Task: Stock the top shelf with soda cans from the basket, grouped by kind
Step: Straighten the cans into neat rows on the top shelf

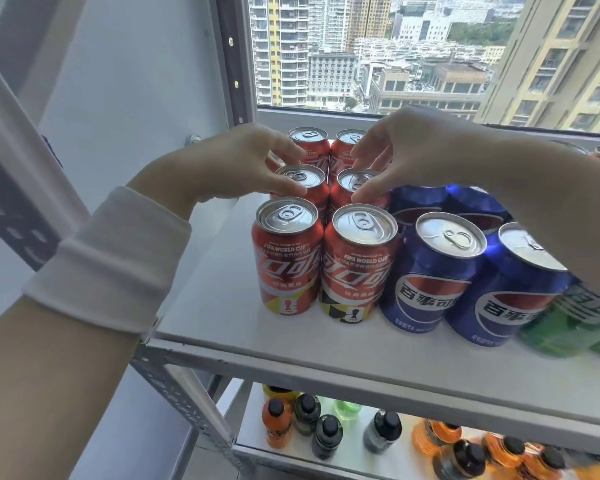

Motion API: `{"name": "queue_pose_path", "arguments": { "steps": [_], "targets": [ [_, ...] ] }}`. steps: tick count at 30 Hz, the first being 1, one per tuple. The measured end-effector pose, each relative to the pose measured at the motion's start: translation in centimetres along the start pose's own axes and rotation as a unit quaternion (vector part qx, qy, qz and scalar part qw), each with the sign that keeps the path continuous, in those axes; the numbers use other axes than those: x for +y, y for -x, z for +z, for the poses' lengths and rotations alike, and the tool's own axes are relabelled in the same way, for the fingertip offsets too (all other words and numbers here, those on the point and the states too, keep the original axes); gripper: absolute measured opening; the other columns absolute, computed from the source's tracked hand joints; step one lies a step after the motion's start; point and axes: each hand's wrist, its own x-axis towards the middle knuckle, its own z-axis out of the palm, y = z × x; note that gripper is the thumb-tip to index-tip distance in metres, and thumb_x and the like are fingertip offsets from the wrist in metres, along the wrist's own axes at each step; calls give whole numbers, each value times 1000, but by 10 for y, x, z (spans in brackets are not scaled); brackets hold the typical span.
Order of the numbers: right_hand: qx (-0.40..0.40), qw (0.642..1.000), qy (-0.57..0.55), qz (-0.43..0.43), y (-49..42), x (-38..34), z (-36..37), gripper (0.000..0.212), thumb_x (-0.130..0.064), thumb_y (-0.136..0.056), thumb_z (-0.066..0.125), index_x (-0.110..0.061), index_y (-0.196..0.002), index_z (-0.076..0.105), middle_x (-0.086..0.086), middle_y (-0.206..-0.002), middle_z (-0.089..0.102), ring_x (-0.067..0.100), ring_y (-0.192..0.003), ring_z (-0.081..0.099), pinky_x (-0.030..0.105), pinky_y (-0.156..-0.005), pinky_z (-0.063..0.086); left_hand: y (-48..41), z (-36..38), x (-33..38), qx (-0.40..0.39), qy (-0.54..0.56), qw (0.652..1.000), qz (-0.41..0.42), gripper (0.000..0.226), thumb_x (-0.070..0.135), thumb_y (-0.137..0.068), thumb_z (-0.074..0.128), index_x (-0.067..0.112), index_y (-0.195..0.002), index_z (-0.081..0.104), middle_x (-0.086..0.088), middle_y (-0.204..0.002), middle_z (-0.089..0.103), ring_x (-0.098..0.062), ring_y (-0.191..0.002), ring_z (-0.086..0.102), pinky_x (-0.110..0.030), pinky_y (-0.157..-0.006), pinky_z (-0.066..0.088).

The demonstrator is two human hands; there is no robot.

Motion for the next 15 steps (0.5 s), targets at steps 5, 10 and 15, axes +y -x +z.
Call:
{"name": "queue_pose_path", "arguments": {
  "steps": [5,10,15],
  "targets": [
    [-2,1000,-9,-5,4,1,1,62,-37,-62,81,-15,-117,62,-4,-108,66,12,-92,58,21,-78,38,3,1,4,-11,9,1000,-24,59,31,-75,71,18,-130,52,5,-120,58,-10,-103,56,-11,-67,39],
    [-24,999,-26,-10,5,1,-1,65,-41,-66,77,-14,-122,59,-4,-109,68,14,-97,62,26,-89,45,1,-6,11,-49,49,995,-68,49,30,-84,62,19,-130,50,5,-114,58,-5,-95,58,-16,-70,47],
    [15,999,-48,2,-13,9,-18,54,-38,-75,71,-12,-121,59,1,-113,66,16,-98,62,26,-90,43,-20,-17,10,5,19,998,-66,46,32,-88,57,16,-130,48,-1,-120,59,-12,-99,56,-24,-82,47]
  ]
}}
